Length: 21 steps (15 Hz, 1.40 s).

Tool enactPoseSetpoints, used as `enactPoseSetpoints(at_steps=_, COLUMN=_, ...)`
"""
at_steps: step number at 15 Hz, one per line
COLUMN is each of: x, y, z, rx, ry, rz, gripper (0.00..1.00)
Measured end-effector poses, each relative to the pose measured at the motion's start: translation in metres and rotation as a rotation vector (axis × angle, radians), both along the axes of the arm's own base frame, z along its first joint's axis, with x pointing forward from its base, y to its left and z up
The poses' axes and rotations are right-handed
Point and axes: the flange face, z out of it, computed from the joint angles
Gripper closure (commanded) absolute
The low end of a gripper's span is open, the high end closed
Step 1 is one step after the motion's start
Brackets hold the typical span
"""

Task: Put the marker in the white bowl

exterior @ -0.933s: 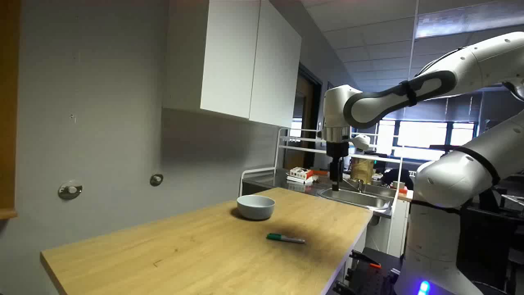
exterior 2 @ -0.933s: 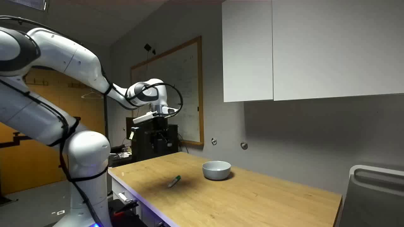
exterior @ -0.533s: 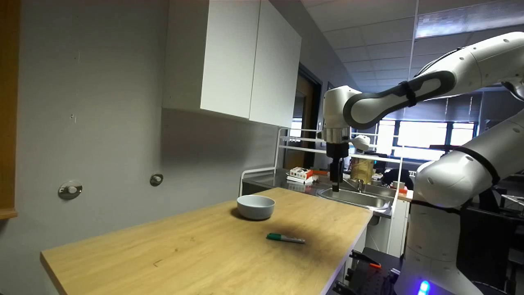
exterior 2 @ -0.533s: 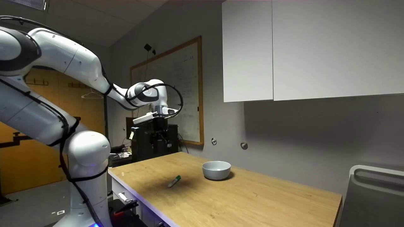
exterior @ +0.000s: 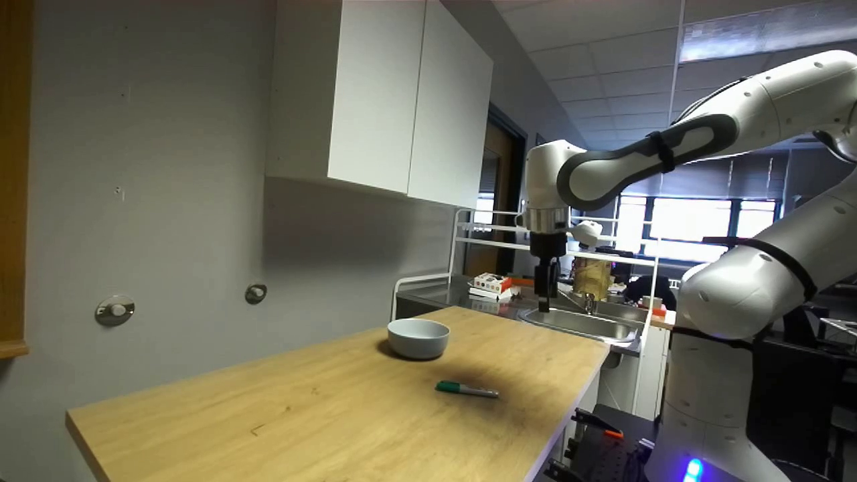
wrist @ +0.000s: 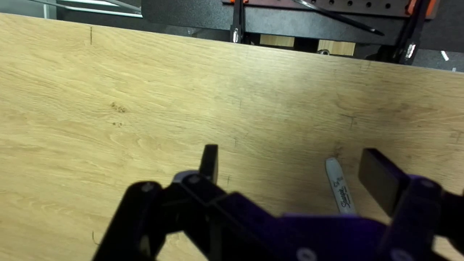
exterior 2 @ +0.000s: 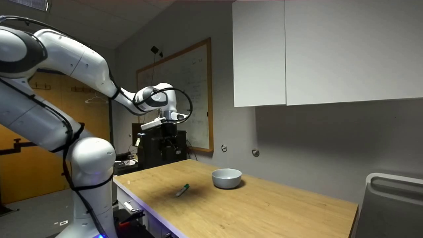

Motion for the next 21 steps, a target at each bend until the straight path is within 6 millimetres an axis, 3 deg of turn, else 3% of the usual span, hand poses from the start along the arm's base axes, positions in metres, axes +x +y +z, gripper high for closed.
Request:
enactPoseSetpoints(at_steps=4, x=0.027, y=0.006, z=-0.019, rx=0.022, ry=0.002, rz=0.003, gripper=0.00)
enactPoseSetpoints(at_steps=7, x=0.053, y=0.022, z=-0.037, rx=0.063, ry=-0.006, rz=0.032, gripper=0.00)
enactPoseSetpoints(at_steps=16, x=0.118, y=0.106, z=-0.081, rx=0.132, ry=0.121, rz=0.255, gripper=0.00)
enactPoseSetpoints(at_steps=21, x=0.154, y=0.106, z=-0.117, rx=0.123, ry=0.244, rz=0.328, gripper=0.00)
